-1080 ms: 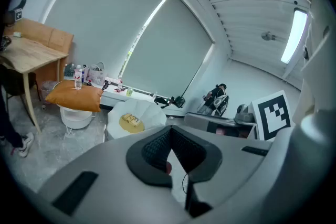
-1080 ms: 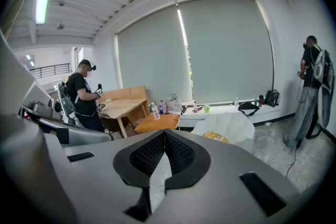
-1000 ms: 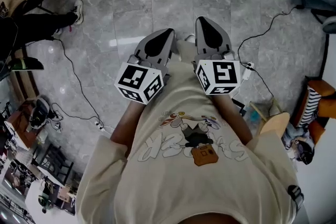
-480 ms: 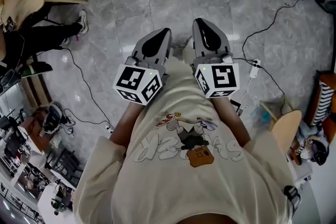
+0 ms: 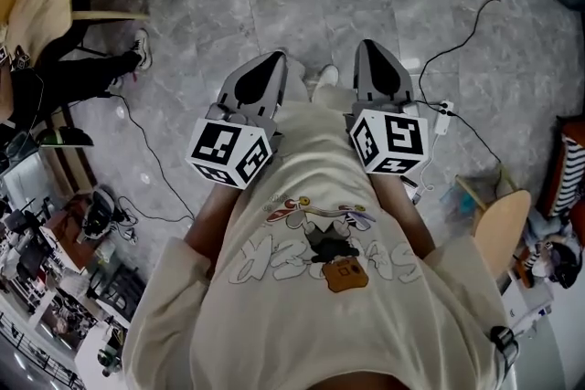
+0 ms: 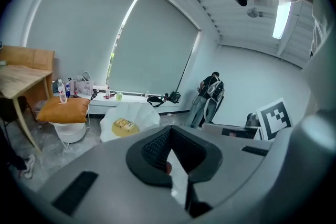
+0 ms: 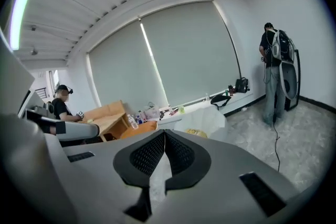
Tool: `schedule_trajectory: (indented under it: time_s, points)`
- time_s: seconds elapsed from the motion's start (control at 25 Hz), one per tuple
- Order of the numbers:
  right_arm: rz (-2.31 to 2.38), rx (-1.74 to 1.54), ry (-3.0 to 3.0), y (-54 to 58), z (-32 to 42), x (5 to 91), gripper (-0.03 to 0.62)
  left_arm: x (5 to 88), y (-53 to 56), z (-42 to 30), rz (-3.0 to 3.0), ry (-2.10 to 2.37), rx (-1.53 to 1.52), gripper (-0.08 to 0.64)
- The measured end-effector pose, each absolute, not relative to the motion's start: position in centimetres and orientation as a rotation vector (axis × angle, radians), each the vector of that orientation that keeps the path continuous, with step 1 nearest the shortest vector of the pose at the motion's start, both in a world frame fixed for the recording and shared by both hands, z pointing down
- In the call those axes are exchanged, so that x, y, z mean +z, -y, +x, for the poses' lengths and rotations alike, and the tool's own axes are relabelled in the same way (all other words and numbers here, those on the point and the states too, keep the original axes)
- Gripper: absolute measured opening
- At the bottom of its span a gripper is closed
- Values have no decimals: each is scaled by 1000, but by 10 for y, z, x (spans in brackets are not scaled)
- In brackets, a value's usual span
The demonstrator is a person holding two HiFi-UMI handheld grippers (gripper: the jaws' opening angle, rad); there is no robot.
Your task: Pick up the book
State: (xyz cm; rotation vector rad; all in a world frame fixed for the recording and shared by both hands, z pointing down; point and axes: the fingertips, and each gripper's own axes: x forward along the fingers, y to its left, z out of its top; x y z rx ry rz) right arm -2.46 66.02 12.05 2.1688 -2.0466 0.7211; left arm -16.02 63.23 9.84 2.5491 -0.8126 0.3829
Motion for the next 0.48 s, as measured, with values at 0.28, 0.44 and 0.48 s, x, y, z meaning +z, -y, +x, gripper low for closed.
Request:
schedule_trajectory:
  time_s: [0.28,0.44,0.48]
  points:
    - [2218,836,2006,-654,1,129,25,102,-627,-140,2538,787,434,5]
    - [2254,839,1957,-634,10,132,25,99,-604,-139,2526,795,406,5]
    - [2254,831,1958,-626,10,132,25,101,-596,-140,2516,797,396,5]
